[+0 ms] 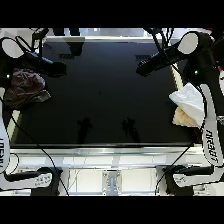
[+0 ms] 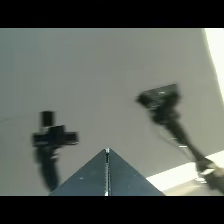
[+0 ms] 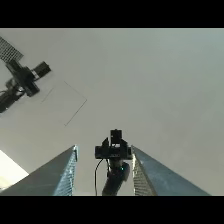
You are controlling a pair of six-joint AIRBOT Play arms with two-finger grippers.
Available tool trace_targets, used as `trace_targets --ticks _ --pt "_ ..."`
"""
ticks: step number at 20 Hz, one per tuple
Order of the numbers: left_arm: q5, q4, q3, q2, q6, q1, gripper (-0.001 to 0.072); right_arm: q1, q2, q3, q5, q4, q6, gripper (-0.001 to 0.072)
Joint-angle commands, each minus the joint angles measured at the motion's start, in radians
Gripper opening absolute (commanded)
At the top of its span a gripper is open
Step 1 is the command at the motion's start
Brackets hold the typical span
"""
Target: Fold the shirts.
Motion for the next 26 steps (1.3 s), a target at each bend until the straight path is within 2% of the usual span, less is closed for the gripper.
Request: trace_targets --ticks 1,3,4,5,6,8,9,12,15,18,20,22,24,26 --pt "0.001 0.158 0.0 -0.001 0.0 0.001 0.0021 0.001 0.0 0.001 0.0 0.0 0.0 0.0372" --pt "0.001 0.257 0.0 -0.001 0.0 0.001 0.0024 0.001 0.0 0.001 0.0 0.0 0.0 0.0371" --pt "0.0 0.362 0.0 -0.001 0.0 0.002 0.0141 0.001 0.0 0.001 0.0 0.0 0.0 0.0372" --pt "0.002 0.485 0.0 -0.002 0.0 0.004 0.0408 0.001 0.0 0.001 0.0 0.0 0.0 0.0371" --pt "0.016 0.623 -0.001 -0.007 -0.021 0.013 0.0552 0.001 0.0 0.001 0.0 0.0 0.0 0.0371" --pt "0.069 0.81 -0.001 -0.035 -0.127 0.074 0.0552 0.001 0.0 0.001 0.0 0.0 0.0 0.0372" --pt "0.1 0.837 -0.001 -0.058 -0.169 0.124 0.0551 0.001 0.0 0.001 0.0 0.0 0.0 0.0372" --pt "0.145 0.831 -0.001 -0.161 -0.347 0.307 0.0551 0.001 0.0 0.001 -0.004 0.0 0.001 0.0372" --pt "0.215 0.727 -0.001 -0.27 -0.506 0.452 0.055 0.001 -0.001 0.001 -0.135 0.025 0.001 0.0372" --pt "0.332 0.449 -0.001 -0.371 -0.532 0.553 0.0551 0.001 -0.001 0.001 -0.177 0.074 0.002 0.0372" --pt "0.388 0.323 -0.001 -0.428 -0.532 0.591 0.0551 0.001 -0.001 0.001 -0.178 0.108 0.002 0.0372" --pt "0.431 0.286 -0.001 -0.47 -0.541 0.611 0.0551 0.001 0.0 0.001 -0.18 0.132 0.002 0.0372" --pt "0.514 0.278 -0.001 -0.498 -0.596 0.623 0.0551 0.001 0.0 0.001 -0.179 0.137 0.002 0.0374" --pt "0.629 0.201 0.0 -0.517 -0.599 0.63 0.0551 0.001 0.0 0.001 -0.179 0.148 0.002 0.0417"
